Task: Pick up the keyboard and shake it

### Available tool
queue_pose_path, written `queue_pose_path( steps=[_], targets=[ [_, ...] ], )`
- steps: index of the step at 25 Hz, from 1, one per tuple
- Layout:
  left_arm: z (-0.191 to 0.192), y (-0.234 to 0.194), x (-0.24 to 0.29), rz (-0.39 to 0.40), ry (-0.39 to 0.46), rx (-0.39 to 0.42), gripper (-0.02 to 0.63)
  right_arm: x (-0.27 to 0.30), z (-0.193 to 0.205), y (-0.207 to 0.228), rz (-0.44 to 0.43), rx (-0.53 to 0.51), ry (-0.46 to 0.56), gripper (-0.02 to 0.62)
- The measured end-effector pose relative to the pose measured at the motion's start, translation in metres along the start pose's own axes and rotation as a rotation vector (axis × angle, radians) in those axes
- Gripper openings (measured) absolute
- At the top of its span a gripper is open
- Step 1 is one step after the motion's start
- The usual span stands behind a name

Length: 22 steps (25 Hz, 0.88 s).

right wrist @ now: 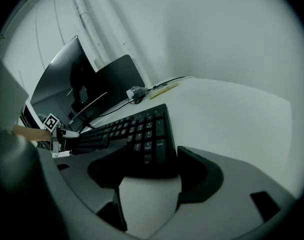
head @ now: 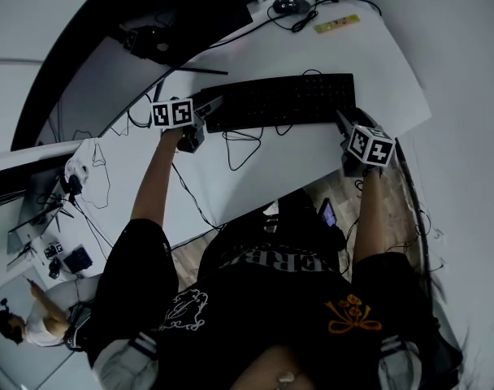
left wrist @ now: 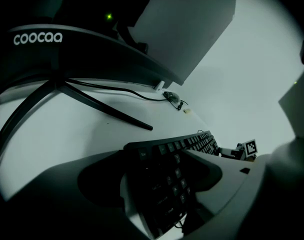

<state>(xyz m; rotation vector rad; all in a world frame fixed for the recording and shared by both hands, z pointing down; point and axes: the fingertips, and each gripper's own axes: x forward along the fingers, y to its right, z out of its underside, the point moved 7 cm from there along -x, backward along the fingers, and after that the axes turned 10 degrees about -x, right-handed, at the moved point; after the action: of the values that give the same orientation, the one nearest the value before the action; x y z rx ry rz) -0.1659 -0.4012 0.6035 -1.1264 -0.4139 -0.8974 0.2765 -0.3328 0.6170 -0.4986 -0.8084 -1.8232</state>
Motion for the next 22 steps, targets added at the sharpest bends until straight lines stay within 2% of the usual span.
queue_pose_path(
  steps=[4,10,12,15,22],
  targets=[
    [-0.004,0.000,0.003,-0.030,0.032,-0.038,0.345,-0.001,-0.001,0.002,-0.019,0.007,-0.012,0.296],
    [-0.004,0.001,0.001,-0.023,0.076,-0.088,0.339,0.000,0.000,0.011,-0.081,0.026,-0.045,0.260],
    [-0.004,0.002,-0.002,-0.025,0.083,-0.075,0.311,0.000,0.001,0.012,-0.090,0.027,-0.047,0.259],
    [-0.005,0.007,-0.009,-0.016,0.101,-0.046,0.304,-0.003,0.000,0.012,-0.093,0.018,-0.021,0.258],
    [-0.014,0.025,-0.041,0.009,0.181,0.050,0.285,-0.021,0.004,0.000,-0.129,0.072,0.075,0.247]
  ],
)
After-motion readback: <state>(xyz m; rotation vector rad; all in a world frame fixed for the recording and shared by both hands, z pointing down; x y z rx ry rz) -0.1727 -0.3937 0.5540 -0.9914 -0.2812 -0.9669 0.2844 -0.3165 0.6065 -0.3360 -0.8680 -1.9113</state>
